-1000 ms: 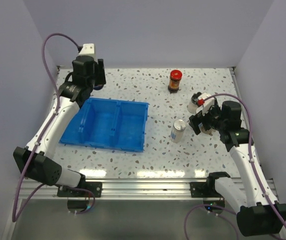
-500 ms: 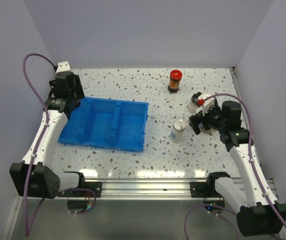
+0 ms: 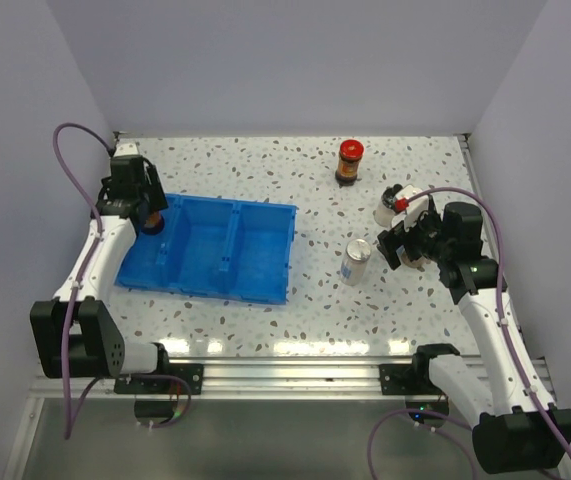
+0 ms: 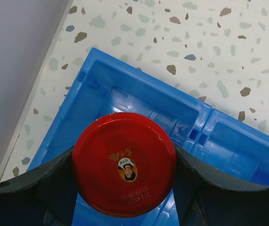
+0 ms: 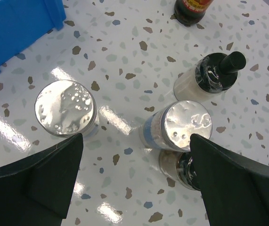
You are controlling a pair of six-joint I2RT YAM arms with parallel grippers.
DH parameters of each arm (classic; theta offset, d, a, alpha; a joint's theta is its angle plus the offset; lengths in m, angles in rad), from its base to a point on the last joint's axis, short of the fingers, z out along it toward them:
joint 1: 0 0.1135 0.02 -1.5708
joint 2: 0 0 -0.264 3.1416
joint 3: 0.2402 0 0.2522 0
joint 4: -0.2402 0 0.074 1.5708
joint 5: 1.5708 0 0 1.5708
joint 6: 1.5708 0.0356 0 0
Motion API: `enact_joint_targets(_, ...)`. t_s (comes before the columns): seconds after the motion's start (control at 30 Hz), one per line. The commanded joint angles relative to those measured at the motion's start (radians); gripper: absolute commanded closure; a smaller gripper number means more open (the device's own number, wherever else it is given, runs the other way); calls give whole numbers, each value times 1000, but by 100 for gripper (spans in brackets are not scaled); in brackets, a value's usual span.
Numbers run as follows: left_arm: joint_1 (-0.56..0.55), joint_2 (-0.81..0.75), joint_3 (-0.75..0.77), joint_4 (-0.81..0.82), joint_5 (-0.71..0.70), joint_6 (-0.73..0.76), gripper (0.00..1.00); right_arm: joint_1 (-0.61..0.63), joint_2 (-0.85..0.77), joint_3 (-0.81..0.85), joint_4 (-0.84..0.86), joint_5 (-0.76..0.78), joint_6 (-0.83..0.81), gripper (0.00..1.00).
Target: Organize the condiment bottles
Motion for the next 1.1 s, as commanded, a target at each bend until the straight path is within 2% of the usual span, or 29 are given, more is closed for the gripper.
enact_joint_targets(0.0,29,31,9,181,58,-27,100,-2,-10,23,14,23,-13,1)
enact_joint_targets(0.13,41,74,6,204,79,-39,100,-2,-10,20,14,26,-16,1)
enact_joint_targets(0.43,47,136,-15,235,73,-39,71,-1,-9,19,16,30,-19,1)
enact_joint_targets(0.47,46,137,-21,238,64,-39,61,-2,-9,19,18,33,-19,1)
enact_joint_targets(0.53,47,134,-29,244,58,-41,50,-1,-9,17,18,38,-18,1)
enact_joint_targets(0.57,47,130,-37,249,50,-44,40,-2,-9,17,18,36,-21,1)
enact_joint_targets(0.67,50,122,-43,252,49,-44,23,-3,-10,19,18,38,-23,1)
enact_joint_targets(0.73,52,117,-41,249,49,-43,17,-1,-10,17,19,39,-24,1)
enact_joint_targets(0.77,53,111,-37,246,50,-43,11,-2,-10,17,19,39,-26,2)
enact_joint_targets(0.9,52,76,-17,224,70,-43,2,-2,-18,14,19,35,-32,2)
enact_joint_targets(1.07,53,-28,-17,194,148,-49,2,-2,-42,6,41,-15,-35,1)
